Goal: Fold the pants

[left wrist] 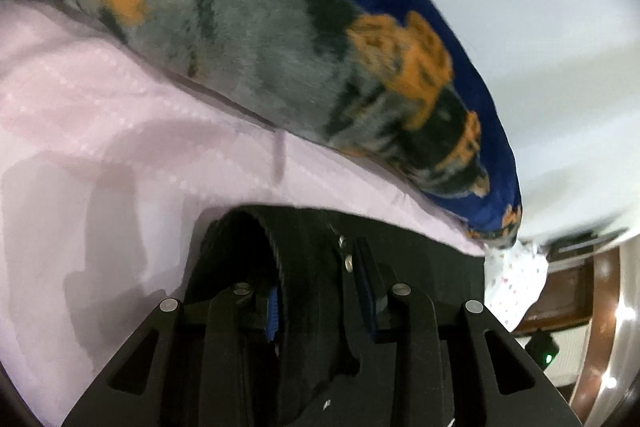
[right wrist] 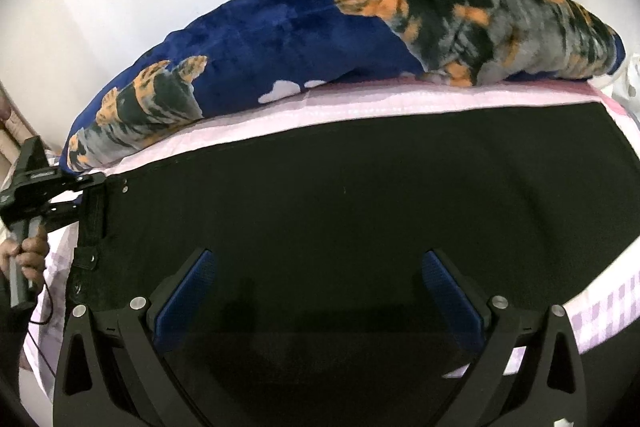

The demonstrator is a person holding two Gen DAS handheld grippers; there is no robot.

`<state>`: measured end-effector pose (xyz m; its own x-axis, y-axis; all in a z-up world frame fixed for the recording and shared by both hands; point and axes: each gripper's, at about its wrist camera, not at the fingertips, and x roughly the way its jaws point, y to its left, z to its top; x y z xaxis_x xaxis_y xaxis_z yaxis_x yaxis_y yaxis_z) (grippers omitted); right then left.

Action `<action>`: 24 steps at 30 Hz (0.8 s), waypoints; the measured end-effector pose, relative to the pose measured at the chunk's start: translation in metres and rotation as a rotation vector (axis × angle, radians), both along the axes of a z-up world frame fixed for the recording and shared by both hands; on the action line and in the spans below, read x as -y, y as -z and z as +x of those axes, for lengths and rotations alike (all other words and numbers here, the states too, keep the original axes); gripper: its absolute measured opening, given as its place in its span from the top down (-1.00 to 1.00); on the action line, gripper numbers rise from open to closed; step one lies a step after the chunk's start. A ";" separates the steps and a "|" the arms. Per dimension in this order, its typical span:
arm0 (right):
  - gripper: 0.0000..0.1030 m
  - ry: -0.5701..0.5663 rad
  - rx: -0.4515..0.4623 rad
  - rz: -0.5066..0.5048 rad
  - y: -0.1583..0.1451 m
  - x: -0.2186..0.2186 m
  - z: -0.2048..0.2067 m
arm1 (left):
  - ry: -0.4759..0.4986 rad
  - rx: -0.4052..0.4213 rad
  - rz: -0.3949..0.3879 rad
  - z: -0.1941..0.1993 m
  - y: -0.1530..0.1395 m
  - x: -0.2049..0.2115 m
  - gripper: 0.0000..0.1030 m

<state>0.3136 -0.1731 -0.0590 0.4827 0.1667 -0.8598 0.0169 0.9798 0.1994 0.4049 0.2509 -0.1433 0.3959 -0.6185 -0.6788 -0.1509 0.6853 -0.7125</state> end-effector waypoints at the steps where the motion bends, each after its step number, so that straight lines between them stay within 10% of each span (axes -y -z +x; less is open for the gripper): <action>1: -1.00 -0.012 0.007 -0.007 -0.002 0.000 0.002 | -0.017 -0.001 -0.013 0.001 0.002 0.000 0.39; 6: -0.99 -0.104 0.032 -0.025 -0.011 0.004 0.014 | -0.046 0.035 0.033 -0.005 -0.008 0.003 0.81; 17: -0.91 -0.629 -0.011 -0.078 -0.021 0.003 0.089 | 0.078 0.399 0.032 -0.068 -0.099 0.033 0.86; 24: -0.76 -0.825 -0.103 -0.076 -0.006 -0.010 0.146 | 0.103 0.474 -0.026 -0.089 -0.115 0.031 0.86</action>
<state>0.4596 -0.1636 -0.0534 0.1496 0.3718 -0.9162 -0.6973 0.6966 0.1689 0.3159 0.2204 -0.0278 0.5934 -0.6854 -0.4220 0.2622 0.6603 -0.7037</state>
